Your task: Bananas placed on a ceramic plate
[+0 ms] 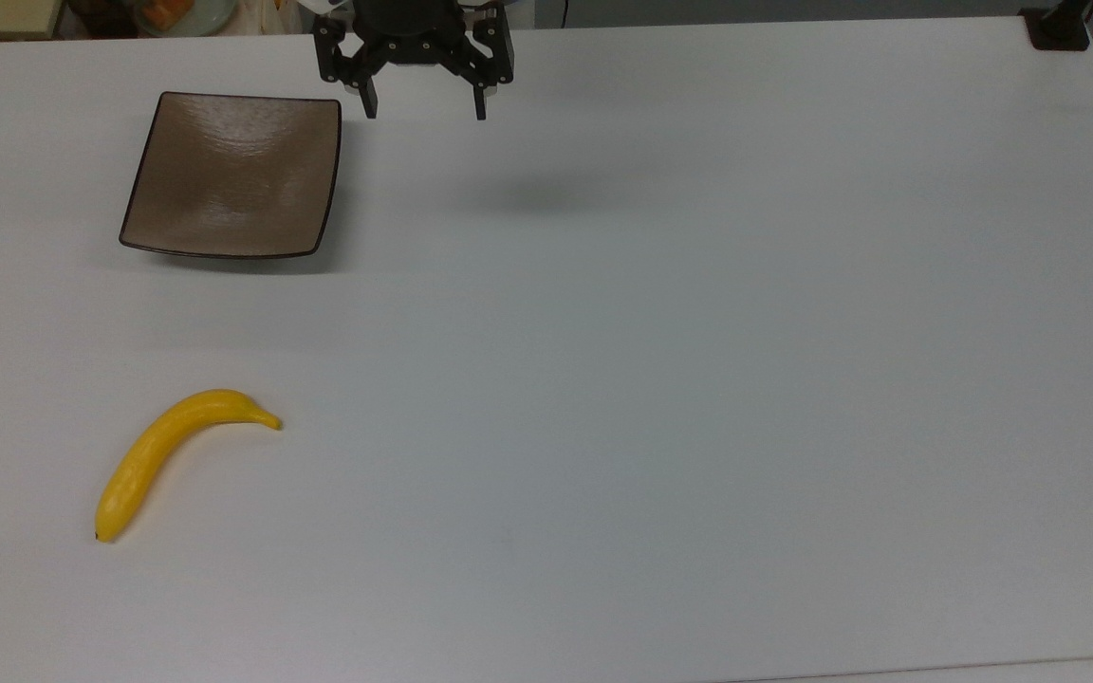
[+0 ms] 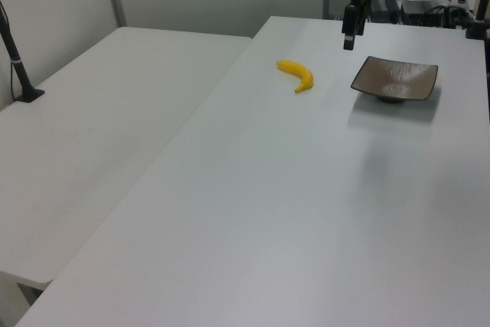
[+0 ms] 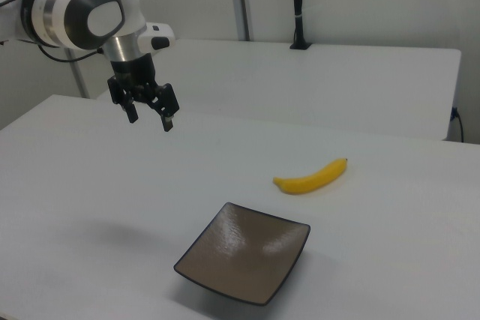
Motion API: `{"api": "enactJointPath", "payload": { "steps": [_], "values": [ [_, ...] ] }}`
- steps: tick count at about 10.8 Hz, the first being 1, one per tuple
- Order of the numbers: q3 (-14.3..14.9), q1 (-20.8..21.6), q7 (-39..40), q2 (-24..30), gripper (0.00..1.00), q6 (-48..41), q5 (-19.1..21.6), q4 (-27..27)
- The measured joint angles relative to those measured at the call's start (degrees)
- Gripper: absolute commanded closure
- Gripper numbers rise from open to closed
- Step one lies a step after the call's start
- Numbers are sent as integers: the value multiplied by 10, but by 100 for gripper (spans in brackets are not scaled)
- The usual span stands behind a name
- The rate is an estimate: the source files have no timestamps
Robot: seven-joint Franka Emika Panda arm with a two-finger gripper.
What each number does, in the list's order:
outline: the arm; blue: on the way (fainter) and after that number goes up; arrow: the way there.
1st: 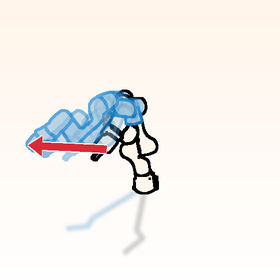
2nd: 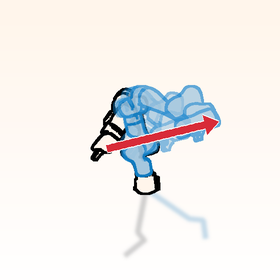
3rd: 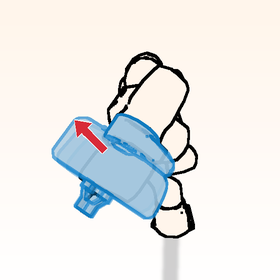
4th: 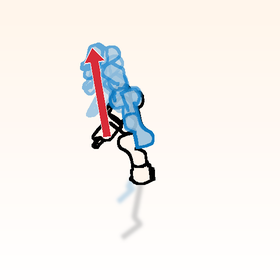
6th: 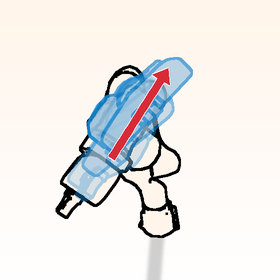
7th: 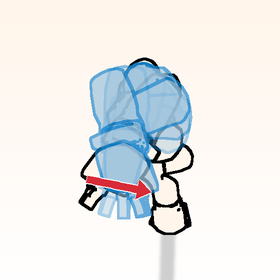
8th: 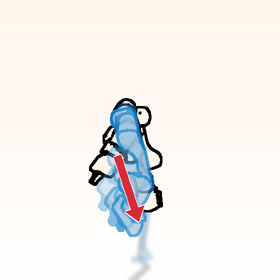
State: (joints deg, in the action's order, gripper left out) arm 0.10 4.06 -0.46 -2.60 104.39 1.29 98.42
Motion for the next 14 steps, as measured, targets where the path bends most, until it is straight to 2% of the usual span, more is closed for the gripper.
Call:
{"api": "enactJointPath", "payload": {
  "steps": [8, 11, 14],
  "values": [
    [1, -7, -10, 6, 0, 2, -1, -6],
    [1, -10, -33, -6, 0, 64, -1, -2],
    [1, -36, -87, -35, 0, 153, -1, -2]
  ]
}}
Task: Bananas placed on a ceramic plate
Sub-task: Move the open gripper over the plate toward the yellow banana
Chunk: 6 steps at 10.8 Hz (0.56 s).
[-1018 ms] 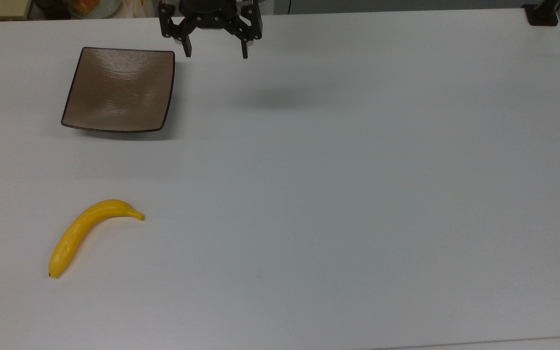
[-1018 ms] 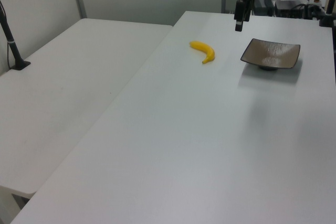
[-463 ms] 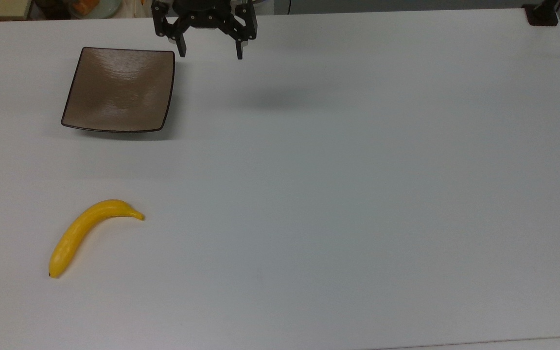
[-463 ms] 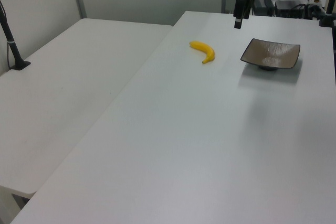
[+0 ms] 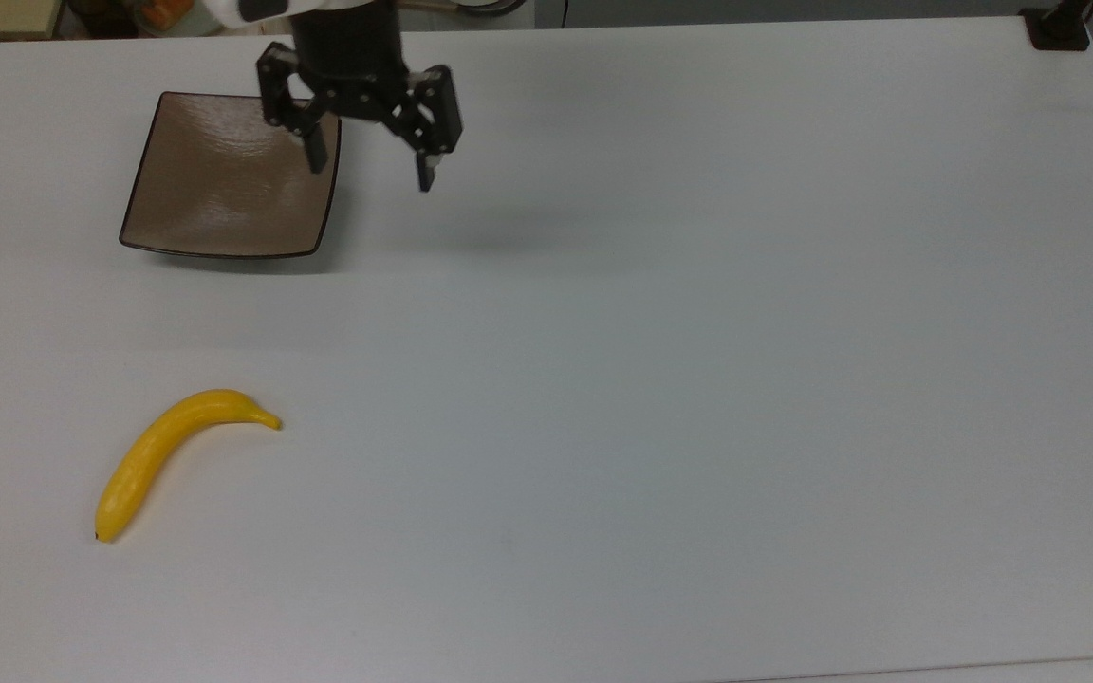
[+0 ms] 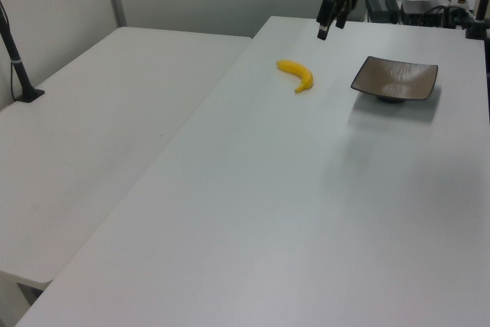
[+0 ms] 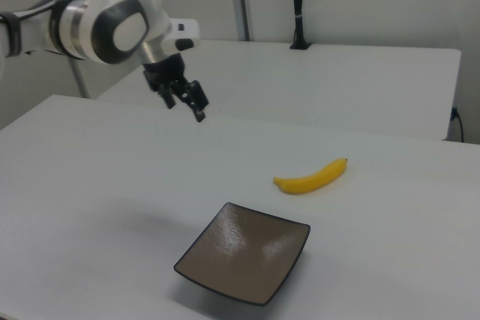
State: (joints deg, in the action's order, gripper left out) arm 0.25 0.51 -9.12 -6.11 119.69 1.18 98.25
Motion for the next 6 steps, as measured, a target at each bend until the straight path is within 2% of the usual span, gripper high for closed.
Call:
{"api": "enactJointPath", "payload": {
  "steps": [2, 6],
  "values": [
    [1, -30, -23, -24, 0, 56, 0, 0],
    [2, -89, -59, -94, 0, 104, -8, -23]
  ]
}}
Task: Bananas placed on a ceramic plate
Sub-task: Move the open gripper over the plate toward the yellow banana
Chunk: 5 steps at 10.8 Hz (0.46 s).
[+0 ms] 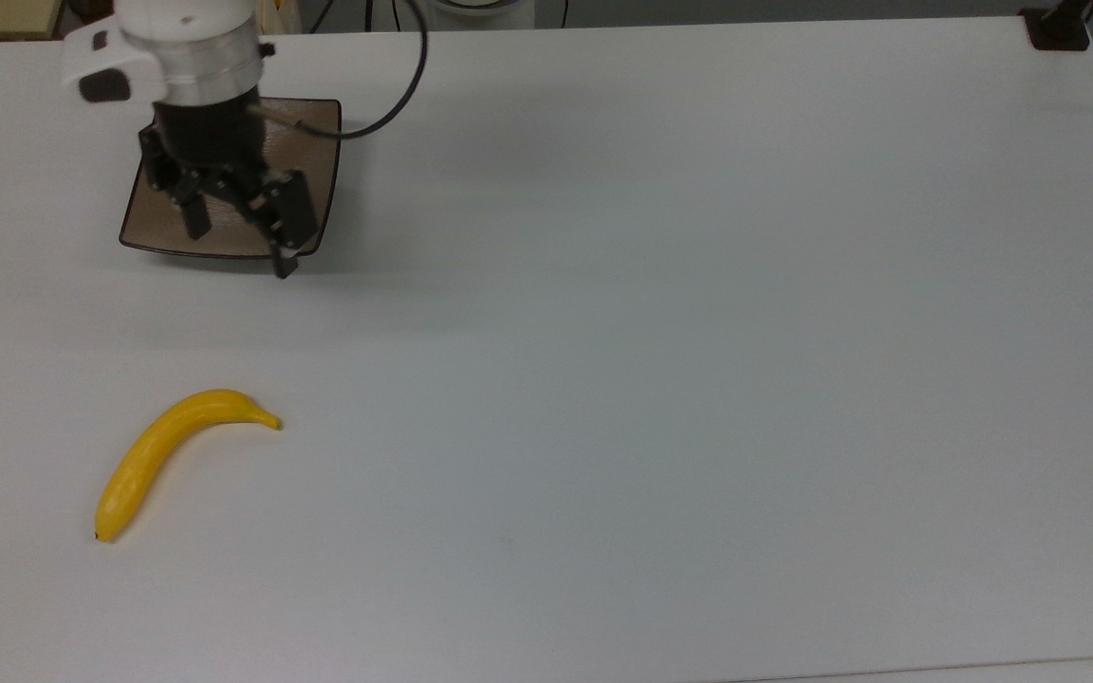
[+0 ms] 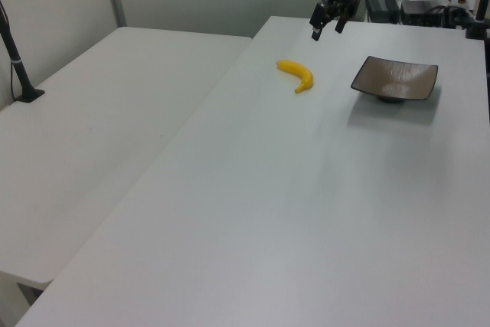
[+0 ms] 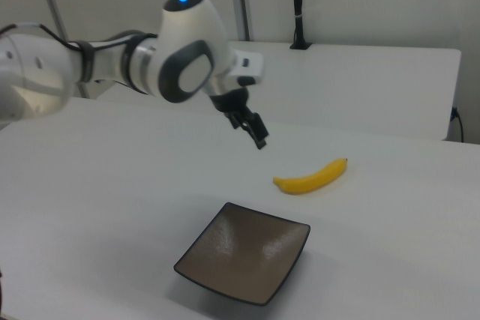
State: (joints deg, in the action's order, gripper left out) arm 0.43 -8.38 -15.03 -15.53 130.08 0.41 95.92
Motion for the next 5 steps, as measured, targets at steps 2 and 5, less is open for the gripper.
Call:
{"api": "enactJointPath", "payload": {
  "steps": [2, 5],
  "values": [
    [0, -19, -25, -64, 0, 3, -16, -56],
    [0, -27, -114, -181, 0, 53, -61, -147]
  ]
}}
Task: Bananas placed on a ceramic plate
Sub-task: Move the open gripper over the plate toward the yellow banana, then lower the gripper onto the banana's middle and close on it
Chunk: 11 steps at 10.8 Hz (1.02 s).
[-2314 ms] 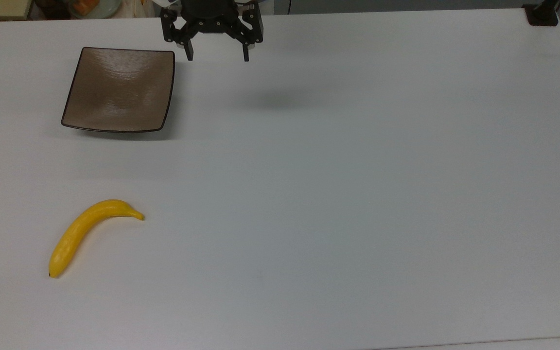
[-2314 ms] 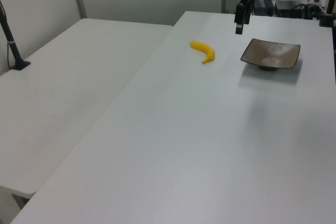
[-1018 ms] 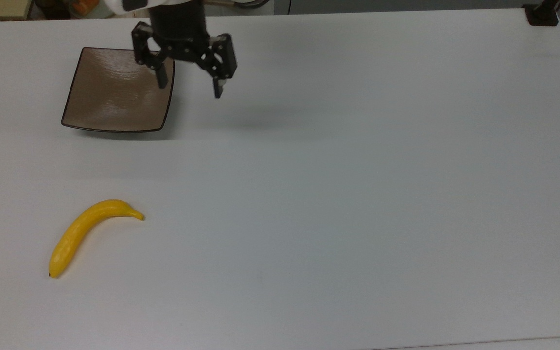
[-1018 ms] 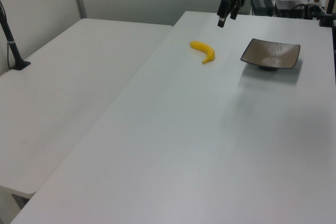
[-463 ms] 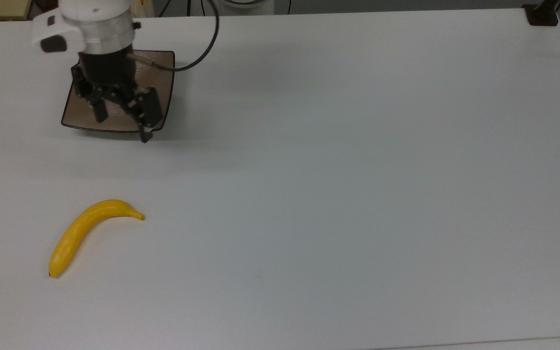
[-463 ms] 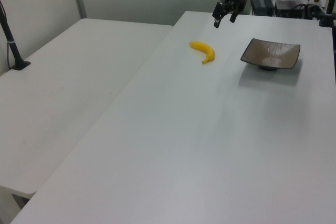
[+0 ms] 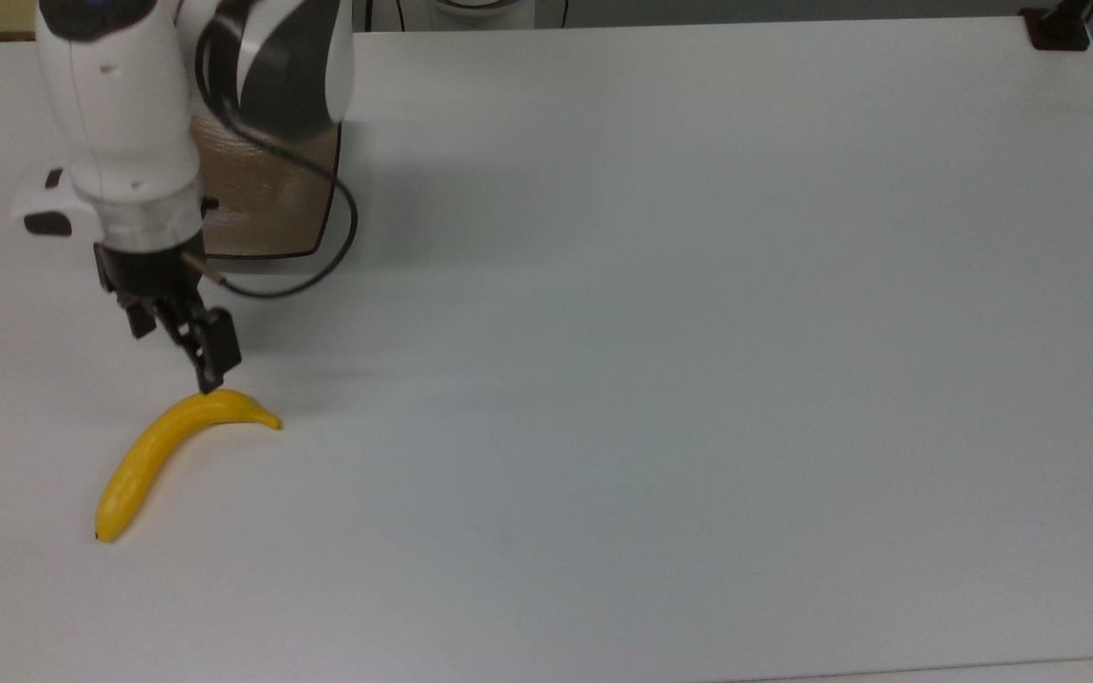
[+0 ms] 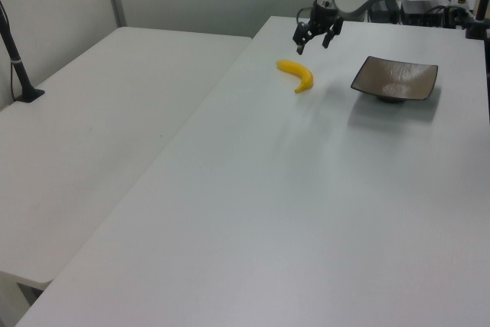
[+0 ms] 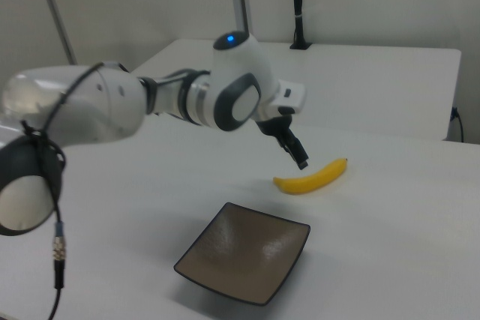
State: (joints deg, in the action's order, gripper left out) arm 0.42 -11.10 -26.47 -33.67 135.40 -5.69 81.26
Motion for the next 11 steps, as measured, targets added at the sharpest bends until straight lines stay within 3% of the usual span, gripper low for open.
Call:
{"api": "enactJointPath", "payload": {
  "steps": [3, 6, 7, 8, 9, 11],
  "values": [
    [0, -1, -72, -72, 0, 60, -45, -35],
    [0, -2, -89, -111, 1, 61, -54, -65],
    [0, -4, -89, -121, 25, 61, -54, -74],
    [0, -6, -89, -129, 63, 61, -57, -78],
    [0, -6, -89, -135, 80, 61, -62, -81],
    [0, -6, -89, -141, 90, 88, -65, -84]
  ]
}}
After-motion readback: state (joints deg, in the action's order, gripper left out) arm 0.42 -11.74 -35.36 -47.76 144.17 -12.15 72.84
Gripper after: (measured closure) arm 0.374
